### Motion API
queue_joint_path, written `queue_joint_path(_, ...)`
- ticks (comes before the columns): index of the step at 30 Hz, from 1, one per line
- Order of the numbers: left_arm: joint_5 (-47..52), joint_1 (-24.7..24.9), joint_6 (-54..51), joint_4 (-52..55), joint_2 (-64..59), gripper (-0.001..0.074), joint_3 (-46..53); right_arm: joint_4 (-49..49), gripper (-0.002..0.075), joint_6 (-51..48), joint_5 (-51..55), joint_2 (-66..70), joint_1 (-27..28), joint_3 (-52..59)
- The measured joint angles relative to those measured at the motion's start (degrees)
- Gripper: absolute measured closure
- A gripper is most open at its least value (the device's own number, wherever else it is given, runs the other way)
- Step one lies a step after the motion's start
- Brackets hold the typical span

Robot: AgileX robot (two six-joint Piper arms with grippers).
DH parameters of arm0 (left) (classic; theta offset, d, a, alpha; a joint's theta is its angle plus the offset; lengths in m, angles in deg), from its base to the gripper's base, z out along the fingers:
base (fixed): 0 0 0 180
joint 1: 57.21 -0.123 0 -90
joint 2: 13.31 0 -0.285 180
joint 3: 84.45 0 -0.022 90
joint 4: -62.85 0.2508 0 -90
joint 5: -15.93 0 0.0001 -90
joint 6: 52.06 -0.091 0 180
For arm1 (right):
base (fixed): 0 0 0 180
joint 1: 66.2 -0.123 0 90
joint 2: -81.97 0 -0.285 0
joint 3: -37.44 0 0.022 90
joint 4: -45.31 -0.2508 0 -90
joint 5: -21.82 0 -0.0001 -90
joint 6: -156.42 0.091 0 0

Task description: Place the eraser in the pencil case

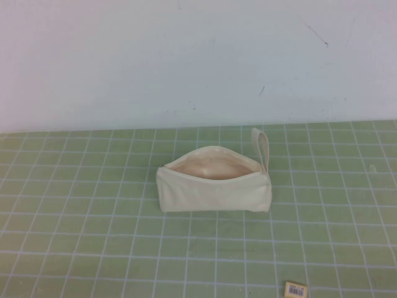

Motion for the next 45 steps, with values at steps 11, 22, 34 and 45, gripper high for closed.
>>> queue_joint_path(11,0.0,0.0,0.0,0.0,0.0,0.0736,0.0,0.6,0.0727,-0.2,0.0,0.0,0.0,0.0)
queue_joint_path(22,0.0,0.0,0.0,0.0,0.0,0.0736,0.0,1.7,0.0727,-0.3,0.0,0.0,0.0,0.0)
queue_joint_path(34,0.0,0.0,0.0,0.0,0.0,0.0736,0.0,2.1,0.0727,-0.4,-3.6,0.0,0.0,0.4)
queue_joint_path(45,0.0,0.0,0.0,0.0,0.0,0.0736,0.0,3.1,0.0727,-3.3,-37.6,0.0,0.0,0.6)
